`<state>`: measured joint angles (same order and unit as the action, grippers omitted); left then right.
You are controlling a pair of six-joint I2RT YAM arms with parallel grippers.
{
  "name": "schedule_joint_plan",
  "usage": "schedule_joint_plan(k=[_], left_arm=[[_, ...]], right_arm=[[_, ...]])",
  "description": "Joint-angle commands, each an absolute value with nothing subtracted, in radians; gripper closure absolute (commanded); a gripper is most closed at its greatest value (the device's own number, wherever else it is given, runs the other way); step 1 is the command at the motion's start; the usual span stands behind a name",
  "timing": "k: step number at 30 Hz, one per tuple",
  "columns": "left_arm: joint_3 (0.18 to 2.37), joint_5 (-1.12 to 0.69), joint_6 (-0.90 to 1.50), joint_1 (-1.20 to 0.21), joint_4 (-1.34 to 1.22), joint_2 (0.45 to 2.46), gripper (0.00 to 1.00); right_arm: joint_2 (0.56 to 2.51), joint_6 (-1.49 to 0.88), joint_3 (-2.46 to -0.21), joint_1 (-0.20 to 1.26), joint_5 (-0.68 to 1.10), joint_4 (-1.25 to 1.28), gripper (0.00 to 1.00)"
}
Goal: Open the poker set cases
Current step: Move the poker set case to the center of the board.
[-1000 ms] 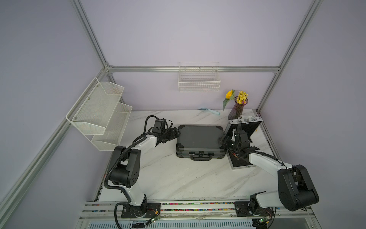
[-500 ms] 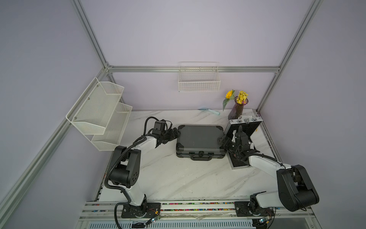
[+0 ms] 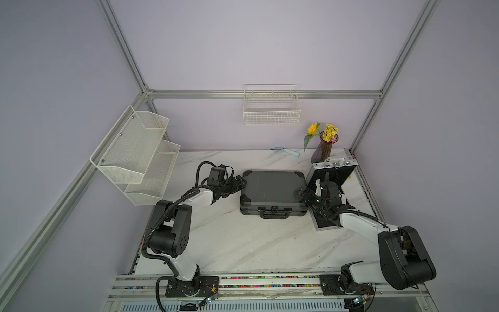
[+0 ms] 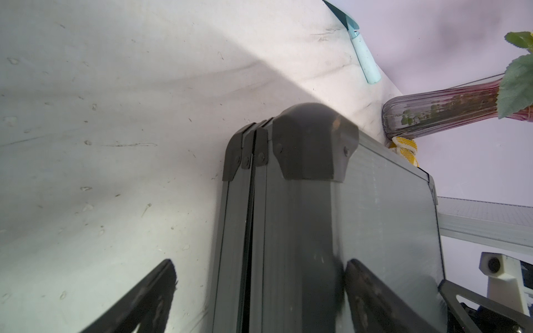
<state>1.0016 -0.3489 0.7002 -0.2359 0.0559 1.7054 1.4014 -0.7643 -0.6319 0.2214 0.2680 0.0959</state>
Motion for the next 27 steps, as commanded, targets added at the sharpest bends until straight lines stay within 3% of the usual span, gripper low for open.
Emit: schedule_joint_plan(k=[1, 12, 27], left_arm=[[0.938, -0.333, 0.699, -0.237, 0.186, 1.699, 0.09], [0.854, -0.296, 0.735, -0.202, 0.163, 1.638, 0.09], [0.734, -0.323, 0.774, -0.173, 0.13, 1.554, 0.09]], right_arm=[[1.448, -0.735, -0.584, 0.226, 0.396, 0.019, 0.03], [1.47, -0.788, -0.537, 0.247, 0.506, 0.125, 0.03], [1.614, -0.915, -0.599, 0.523, 0.417, 0.277, 0.05]])
